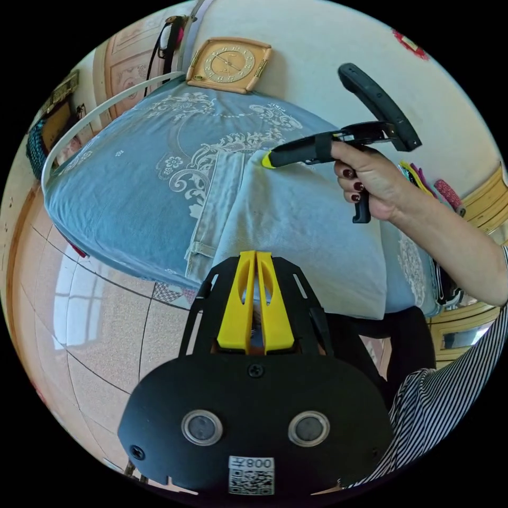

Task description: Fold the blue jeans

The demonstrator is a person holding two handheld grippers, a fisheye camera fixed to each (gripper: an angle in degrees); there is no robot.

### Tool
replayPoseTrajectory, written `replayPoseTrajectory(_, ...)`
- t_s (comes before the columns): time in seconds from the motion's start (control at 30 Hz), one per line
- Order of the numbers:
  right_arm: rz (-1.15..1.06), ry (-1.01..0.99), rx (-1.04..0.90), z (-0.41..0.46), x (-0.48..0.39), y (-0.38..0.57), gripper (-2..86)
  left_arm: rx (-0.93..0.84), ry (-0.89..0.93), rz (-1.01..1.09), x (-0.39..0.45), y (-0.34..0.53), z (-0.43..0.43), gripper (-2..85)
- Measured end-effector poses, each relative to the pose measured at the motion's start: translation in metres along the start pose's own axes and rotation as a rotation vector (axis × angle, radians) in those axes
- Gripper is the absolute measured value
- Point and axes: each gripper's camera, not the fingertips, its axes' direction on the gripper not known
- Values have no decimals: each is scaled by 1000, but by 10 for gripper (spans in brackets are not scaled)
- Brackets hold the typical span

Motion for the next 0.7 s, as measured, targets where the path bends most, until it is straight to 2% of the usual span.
replayPoseTrajectory(0.23, -55, 77, -39, 19, -40, -15, -3, -1, -34, 32, 28, 5, 9, 1)
replayPoseTrajectory(0.53, -67, 34, -45, 18, -59, -5, -4, 7, -120, 25, 67, 14, 1, 1)
replayPoseTrajectory(0.7, -104, 64, -61, 19, -71, 4, -5, -23, -88, -8, 75, 16, 16, 1)
